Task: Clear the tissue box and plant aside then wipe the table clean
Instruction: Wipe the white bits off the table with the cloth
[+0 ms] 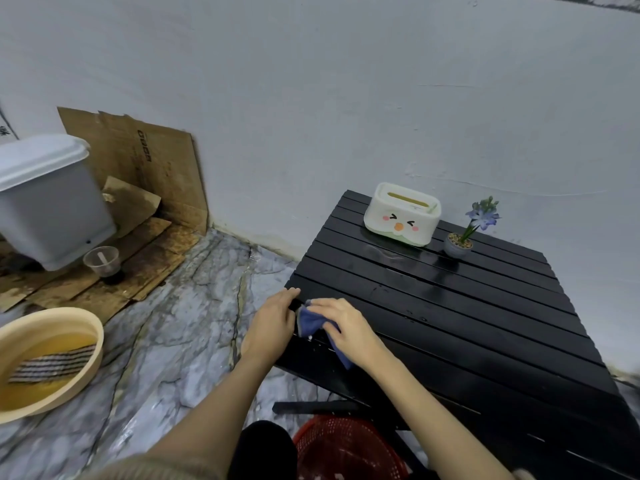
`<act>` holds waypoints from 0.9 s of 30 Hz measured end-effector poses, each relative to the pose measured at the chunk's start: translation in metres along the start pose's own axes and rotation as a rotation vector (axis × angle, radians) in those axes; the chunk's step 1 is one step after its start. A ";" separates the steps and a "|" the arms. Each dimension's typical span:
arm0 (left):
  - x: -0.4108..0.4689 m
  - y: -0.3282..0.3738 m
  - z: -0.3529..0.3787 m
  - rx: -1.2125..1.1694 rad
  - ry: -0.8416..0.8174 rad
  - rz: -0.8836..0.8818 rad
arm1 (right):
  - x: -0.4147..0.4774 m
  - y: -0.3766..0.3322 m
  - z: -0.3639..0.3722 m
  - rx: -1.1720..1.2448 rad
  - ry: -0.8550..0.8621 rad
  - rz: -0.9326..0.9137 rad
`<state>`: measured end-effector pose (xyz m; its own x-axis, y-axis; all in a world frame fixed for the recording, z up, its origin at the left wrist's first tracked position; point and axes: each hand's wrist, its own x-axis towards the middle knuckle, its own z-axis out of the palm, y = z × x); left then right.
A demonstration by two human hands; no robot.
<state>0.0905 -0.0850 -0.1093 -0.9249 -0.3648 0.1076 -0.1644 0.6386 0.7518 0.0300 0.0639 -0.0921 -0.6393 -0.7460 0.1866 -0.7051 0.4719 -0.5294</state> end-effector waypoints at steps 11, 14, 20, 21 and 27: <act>-0.001 0.002 -0.002 0.018 0.013 0.012 | -0.090 -0.018 -0.014 0.073 -0.042 -0.077; -0.002 0.001 -0.002 0.027 0.008 0.011 | -0.117 -0.022 -0.017 0.062 -0.078 -0.118; -0.001 0.000 0.000 0.025 0.008 0.012 | -0.119 -0.020 -0.051 0.141 0.066 -0.001; -0.001 0.000 0.000 0.025 0.008 0.011 | -0.109 -0.017 -0.056 0.133 0.091 0.032; 0.000 0.001 0.000 0.022 0.006 0.012 | -0.036 -0.003 -0.045 0.004 0.125 0.135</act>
<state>0.0901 -0.0848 -0.1086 -0.9247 -0.3612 0.1205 -0.1611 0.6578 0.7357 0.0414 0.1101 -0.0598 -0.7613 -0.6117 0.2150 -0.6093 0.5615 -0.5599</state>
